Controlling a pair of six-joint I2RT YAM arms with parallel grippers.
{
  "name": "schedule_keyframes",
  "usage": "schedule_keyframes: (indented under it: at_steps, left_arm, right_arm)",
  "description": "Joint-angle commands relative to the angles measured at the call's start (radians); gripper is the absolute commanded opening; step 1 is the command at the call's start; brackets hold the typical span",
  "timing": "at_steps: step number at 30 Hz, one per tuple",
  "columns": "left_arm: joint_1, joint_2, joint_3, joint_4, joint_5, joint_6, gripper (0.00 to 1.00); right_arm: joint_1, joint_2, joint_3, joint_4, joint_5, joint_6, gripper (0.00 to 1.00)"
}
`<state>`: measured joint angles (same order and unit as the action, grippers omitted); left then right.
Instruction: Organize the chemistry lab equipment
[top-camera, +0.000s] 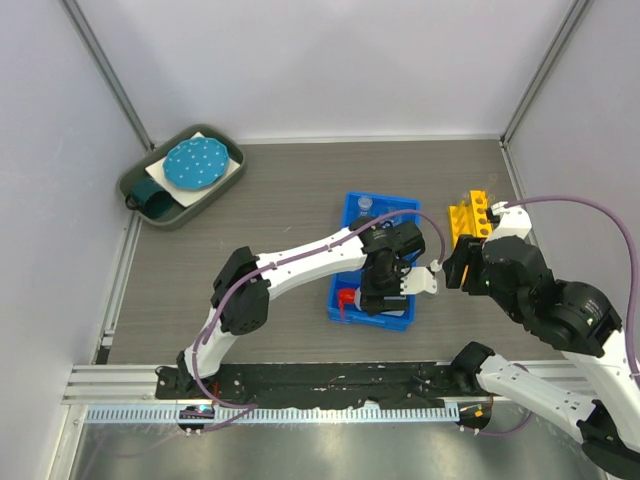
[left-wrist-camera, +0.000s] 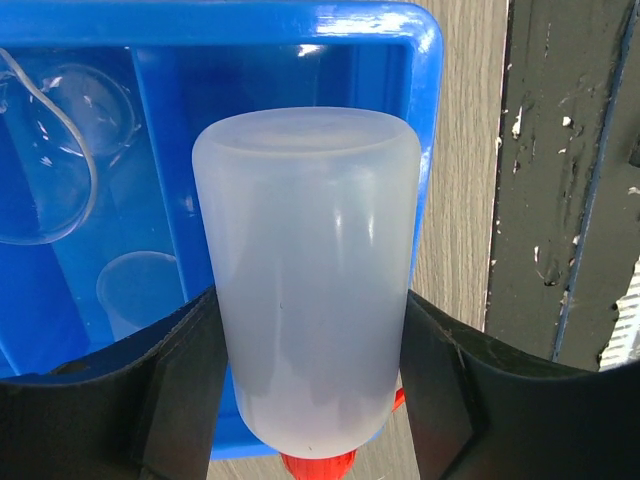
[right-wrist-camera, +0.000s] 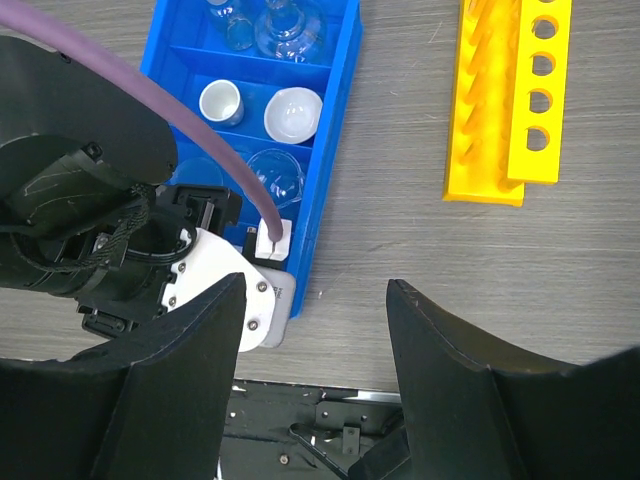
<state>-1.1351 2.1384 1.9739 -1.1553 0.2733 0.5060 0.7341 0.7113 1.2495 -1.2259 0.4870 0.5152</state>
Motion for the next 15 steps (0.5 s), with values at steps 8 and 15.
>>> schedule_keyframes:
  at_steps: [8, 15]
  left_arm:
    - [-0.012, -0.011, 0.031, -0.027, 0.014, 0.008, 0.7]
    - [-0.015, -0.008, 0.051, -0.041, 0.012, 0.003, 0.74]
  right_arm:
    - [0.007, -0.004, -0.001, 0.036, 0.007, 0.003, 0.64]
    - [0.007, -0.003, 0.005, 0.032, 0.007, 0.003, 0.65]
